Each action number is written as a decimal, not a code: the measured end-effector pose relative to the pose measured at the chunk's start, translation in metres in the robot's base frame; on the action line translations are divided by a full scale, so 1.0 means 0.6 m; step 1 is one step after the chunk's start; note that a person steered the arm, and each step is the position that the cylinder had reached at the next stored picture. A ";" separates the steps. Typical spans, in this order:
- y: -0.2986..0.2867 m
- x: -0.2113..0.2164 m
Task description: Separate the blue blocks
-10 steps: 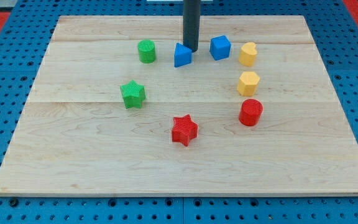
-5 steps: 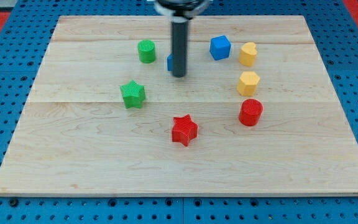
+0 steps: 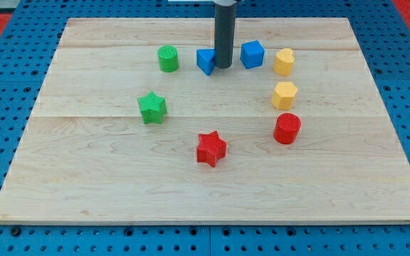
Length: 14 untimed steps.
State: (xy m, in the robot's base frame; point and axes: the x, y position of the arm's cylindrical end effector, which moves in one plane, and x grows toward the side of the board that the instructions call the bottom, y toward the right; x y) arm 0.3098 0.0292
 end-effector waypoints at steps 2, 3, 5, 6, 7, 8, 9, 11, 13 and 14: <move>-0.023 0.071; -0.033 0.007; -0.037 0.011; -0.027 0.028; 0.009 0.028; 0.009 0.013; 0.023 0.015; 0.107 -0.025; 0.056 -0.035; 0.043 -0.035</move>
